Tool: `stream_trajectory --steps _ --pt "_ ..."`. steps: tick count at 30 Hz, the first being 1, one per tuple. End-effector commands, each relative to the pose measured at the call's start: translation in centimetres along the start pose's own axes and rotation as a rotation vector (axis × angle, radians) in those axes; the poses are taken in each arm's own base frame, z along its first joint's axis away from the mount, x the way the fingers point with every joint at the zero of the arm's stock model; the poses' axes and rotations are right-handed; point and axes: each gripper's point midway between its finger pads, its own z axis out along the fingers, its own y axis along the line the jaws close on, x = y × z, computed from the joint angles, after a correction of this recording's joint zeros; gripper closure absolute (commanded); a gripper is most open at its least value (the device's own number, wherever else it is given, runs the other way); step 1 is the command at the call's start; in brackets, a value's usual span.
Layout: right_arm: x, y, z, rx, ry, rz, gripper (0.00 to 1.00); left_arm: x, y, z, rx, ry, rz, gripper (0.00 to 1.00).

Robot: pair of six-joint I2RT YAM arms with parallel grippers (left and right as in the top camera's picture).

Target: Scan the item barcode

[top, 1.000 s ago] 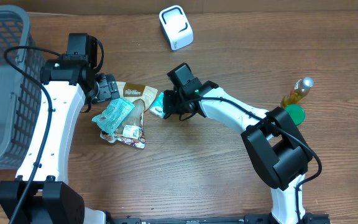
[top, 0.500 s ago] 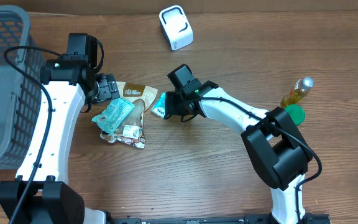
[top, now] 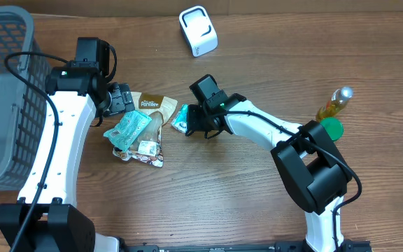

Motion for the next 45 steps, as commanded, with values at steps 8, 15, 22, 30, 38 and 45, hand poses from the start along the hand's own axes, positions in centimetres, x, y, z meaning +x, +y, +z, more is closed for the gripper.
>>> stream_trajectory --steps 8,15,22,30,38,45 --pt "2.7 -2.6 1.0 0.087 0.075 0.015 0.96 -0.2 -0.1 -0.1 0.001 -0.006 -0.008 0.01" --pt "2.8 -2.8 0.9 0.093 0.082 0.018 0.93 -0.2 -0.1 -0.1 0.001 -0.006 -0.008 0.01" --pt "0.6 -2.3 -2.0 0.089 0.057 0.045 0.76 -0.2 -0.1 -0.1 0.001 -0.006 -0.008 0.01" --pt "-4.2 2.3 -10.0 -0.008 -0.085 0.040 0.27 -0.2 -0.1 -0.1 0.001 -0.006 -0.008 0.00" --pt "-3.5 7.4 -9.1 -0.067 -0.166 -0.039 0.00 -0.2 -0.1 -0.1 0.001 -0.006 -0.008 0.00" --pt "-2.6 8.5 -7.6 -0.079 -0.155 -0.059 0.10 -0.2 -0.1 -0.1 0.001 -0.006 -0.008 0.01"
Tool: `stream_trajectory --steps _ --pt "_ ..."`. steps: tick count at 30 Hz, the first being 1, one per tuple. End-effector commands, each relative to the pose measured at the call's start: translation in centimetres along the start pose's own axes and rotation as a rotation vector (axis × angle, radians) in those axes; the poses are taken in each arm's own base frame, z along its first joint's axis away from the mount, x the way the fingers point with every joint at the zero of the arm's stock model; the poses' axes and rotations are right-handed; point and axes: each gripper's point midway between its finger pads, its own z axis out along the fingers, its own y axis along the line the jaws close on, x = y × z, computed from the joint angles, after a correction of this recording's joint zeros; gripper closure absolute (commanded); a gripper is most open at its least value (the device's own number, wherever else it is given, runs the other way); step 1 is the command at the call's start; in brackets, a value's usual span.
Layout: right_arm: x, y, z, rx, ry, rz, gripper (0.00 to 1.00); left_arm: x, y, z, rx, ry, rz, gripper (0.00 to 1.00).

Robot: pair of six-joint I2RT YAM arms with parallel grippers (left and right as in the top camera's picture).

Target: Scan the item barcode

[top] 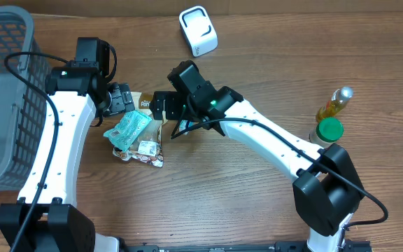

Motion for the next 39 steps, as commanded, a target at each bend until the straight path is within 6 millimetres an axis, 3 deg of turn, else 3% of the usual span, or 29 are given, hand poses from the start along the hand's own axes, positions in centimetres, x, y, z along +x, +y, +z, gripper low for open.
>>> stream_trajectory --steps 1,6,10,27,31,35,39 --pt "0.1 -1.4 1.0 0.047 0.002 0.028 0.17 -0.2 -0.1 -0.1 0.001 -0.006 -0.008 0.00" --pt "0.6 -5.8 2.2 0.251 -0.040 0.191 0.22 -0.2 -0.1 -0.1 0.001 -0.006 -0.008 0.01" --pt "1.2 -7.2 3.7 0.304 -0.033 0.196 0.22 -0.2 -0.1 -0.1 0.000 -0.006 -0.008 0.00" --pt "4.0 -9.5 8.3 0.362 0.024 0.233 0.27 -0.2 -0.1 -0.1 0.001 -0.006 -0.008 0.00" --pt "4.2 -9.7 8.5 0.368 0.030 0.233 0.41 -0.2 -0.1 -0.1 0.001 -0.006 -0.008 0.00" --pt "4.3 -9.8 8.4 0.376 0.039 0.221 0.60 -0.2 -0.1 -0.1 0.001 -0.006 -0.008 0.00" --pt "3.6 -10.0 7.9 0.372 0.043 0.131 0.66 -0.2 -0.1 -0.1 0.001 -0.006 -0.008 0.00"
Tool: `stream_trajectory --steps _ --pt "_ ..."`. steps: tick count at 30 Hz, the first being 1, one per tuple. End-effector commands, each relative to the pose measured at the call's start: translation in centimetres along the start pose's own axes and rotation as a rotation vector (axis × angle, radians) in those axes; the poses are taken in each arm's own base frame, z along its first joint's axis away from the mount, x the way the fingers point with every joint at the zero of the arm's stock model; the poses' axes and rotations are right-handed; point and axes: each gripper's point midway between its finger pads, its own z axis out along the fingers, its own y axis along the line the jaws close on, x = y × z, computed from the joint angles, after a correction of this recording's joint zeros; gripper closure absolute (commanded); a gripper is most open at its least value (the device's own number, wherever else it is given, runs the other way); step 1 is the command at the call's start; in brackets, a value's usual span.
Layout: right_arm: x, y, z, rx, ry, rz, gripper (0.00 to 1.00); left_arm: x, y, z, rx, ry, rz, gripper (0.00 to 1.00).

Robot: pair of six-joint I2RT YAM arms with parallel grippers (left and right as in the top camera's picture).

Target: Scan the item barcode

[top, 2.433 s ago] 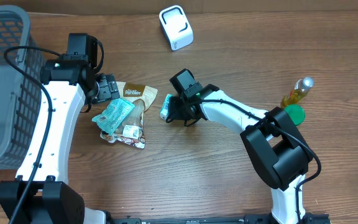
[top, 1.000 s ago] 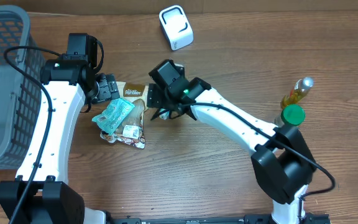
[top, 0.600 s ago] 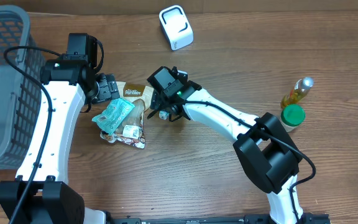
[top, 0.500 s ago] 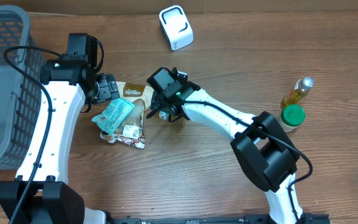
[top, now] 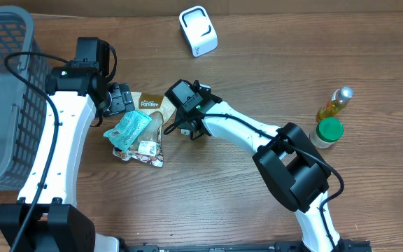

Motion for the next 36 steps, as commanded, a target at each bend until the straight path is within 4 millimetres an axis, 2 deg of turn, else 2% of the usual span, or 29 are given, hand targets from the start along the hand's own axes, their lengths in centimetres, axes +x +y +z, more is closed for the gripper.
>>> stream_trajectory --steps 1,6,10,12,13,14,15,18,21,23,25,27,28,29,30,31,36 --pt "-0.7 -0.7 -0.1 0.015 -0.010 -0.088 0.66 -0.2 -0.1 -0.1 0.001 -0.006 -0.008 0.00" --pt "-2.2 -2.9 -2.4 0.051 0.004 -0.163 0.78 -0.2 -0.1 -0.1 0.001 -0.006 -0.008 0.00" --pt "-1.5 -6.5 -3.0 0.144 0.097 -0.252 0.78 -0.2 -0.1 -0.1 0.001 -0.006 -0.008 0.01" --pt "-1.3 -7.1 -3.0 0.157 0.116 -0.284 0.76 -0.2 -0.1 -0.1 0.001 -0.006 -0.008 0.00" --pt "-1.2 -7.3 -3.1 0.160 0.124 -0.309 0.70 -0.2 -0.1 -0.1 0.001 -0.006 -0.008 0.00" --pt "-1.2 -7.4 -3.1 0.162 0.129 -0.329 0.51 -0.2 -0.1 -0.1 0.001 -0.006 -0.008 0.00" --pt "-1.2 -7.4 -3.1 0.162 0.129 -0.329 0.46 -0.2 -0.1 -0.1 0.001 -0.006 -0.008 0.00" --pt "-1.3 -7.3 -3.1 0.160 0.124 -0.328 0.38 -0.2 -0.1 -0.1 0.001 -0.006 -0.008 0.00" --pt "-2.0 -6.8 -2.9 0.146 0.093 -0.326 0.38 -0.2 -0.1 -0.1 0.001 -0.006 -0.008 0.00" --pt "-2.8 -6.7 -2.8 0.149 0.055 -0.325 0.50 -0.2 -0.1 -0.1 0.001 -0.006 -0.008 0.00" --pt "-2.8 -6.8 -2.8 0.158 0.052 -0.325 0.76 -0.2 -0.1 -0.1 0.001 -0.006 -0.008 0.00" --pt "-2.8 -6.9 -2.9 0.160 0.054 -0.326 0.86 -0.2 -0.1 -0.1 0.001 -0.006 -0.008 0.01" --pt "-2.8 -6.8 -2.9 0.159 0.054 -0.326 0.84 -0.2 -0.1 -0.1 0.001 -0.006 -0.008 0.00" --pt "-2.8 -6.8 -2.9 0.158 0.053 -0.325 0.75 -0.2 -0.1 -0.1 0.001 -0.006 -0.008 0.00" --pt "-2.8 -6.8 -2.8 0.157 0.051 -0.325 0.44 -0.2 -0.1 -0.1 0.001 -0.006 -0.008 0.00" --pt "-2.8 -6.8 -2.8 0.157 0.052 -0.325 0.36 -0.2 -0.1 -0.1 0.001 -0.006 -0.008 0.00" --pt "-1.7 -7.2 -3.0 0.158 0.108 -0.325 0.32 -0.2 -0.1 -0.1 0.001 -0.006 -0.008 0.00"
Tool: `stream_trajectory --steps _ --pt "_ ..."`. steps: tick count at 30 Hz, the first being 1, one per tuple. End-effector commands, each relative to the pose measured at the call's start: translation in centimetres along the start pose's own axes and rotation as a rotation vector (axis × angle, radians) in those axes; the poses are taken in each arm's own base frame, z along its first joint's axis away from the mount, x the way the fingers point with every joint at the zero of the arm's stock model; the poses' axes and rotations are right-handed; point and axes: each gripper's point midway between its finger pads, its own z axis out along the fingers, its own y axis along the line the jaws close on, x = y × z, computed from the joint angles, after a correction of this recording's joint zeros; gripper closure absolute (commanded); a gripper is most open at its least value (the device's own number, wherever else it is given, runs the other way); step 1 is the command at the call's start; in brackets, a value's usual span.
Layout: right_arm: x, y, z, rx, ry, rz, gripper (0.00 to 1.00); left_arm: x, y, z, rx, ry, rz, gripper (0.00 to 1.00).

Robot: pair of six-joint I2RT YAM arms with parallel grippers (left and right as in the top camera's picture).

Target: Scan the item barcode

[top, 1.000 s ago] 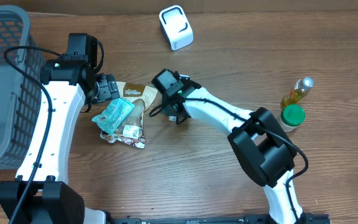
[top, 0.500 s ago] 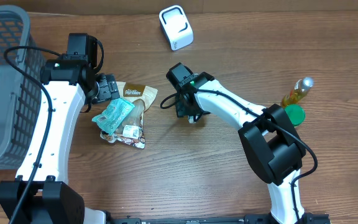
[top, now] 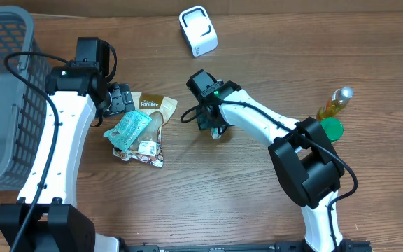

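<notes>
The white barcode scanner (top: pixel 198 29) stands at the back of the table. My right gripper (top: pixel 213 128) hangs over the wood right of the item pile, shut on a small teal packet (top: pixel 217 134); only a teal and white edge shows under the fingers. My left gripper (top: pixel 122 98) rests at the left edge of a brown pouch (top: pixel 154 105), and its jaws are too dark to read. A larger teal packet (top: pixel 129 129) and a small printed packet (top: pixel 145 151) lie in the pile beside the pouch.
A grey mesh basket fills the far left. An amber bottle (top: pixel 334 103) and a green-lidded jar (top: pixel 329 129) stand at the right, next to the right arm's elbow. The right arm's cable loops near the gripper.
My right gripper moved from beside the brown pouch to the right, over bare wood. The small teal packet no longer lies on the table; a sliver of it shows under the fingers. The left arm stayed put.
The small teal packet first lay right of the brown pouch, with my right gripper next to it. Then the right arm reached left over the pile, hiding it. Later the gripper sat low by the pouch's right edge. Now it is further right with the packet in it.
</notes>
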Motion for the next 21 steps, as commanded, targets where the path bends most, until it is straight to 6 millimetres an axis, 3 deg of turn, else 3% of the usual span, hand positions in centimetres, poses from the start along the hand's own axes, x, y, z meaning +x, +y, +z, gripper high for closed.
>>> stream_trajectory --steps 1,4,10,11,13,15,18,21 --pt "0.2 0.2 -1.5 -0.035 0.008 0.002 0.32 -0.2 -0.1 -0.1 0.001 -0.006 -0.008 0.00" --pt "1.1 0.8 -1.5 -0.068 0.052 -0.002 0.36 -0.2 -0.1 -0.1 0.001 -0.006 -0.008 0.01" --pt "2.2 0.2 -1.6 -0.047 0.095 -0.006 0.85 -0.2 -0.1 -0.1 0.001 -0.006 -0.008 0.01" --pt "2.1 0.2 -1.6 -0.048 0.091 -0.006 0.83 -0.2 -0.1 -0.1 0.000 -0.006 -0.008 0.00" --pt "1.9 0.3 -1.6 -0.052 0.082 -0.005 0.41 -0.2 -0.1 -0.1 0.000 -0.006 -0.008 0.01" --pt "1.1 0.4 -1.5 -0.052 0.049 -0.003 0.33 -0.2 -0.1 -0.1 0.001 -0.006 -0.008 0.00" --pt "-0.2 0.5 -1.5 -0.046 -0.006 0.001 0.34 -0.2 -0.1 -0.1 0.001 -0.006 -0.008 0.00" --pt "-0.6 0.6 -1.5 -0.051 -0.027 0.004 0.69 -0.2 -0.1 -0.1 0.001 -0.006 -0.008 0.00"
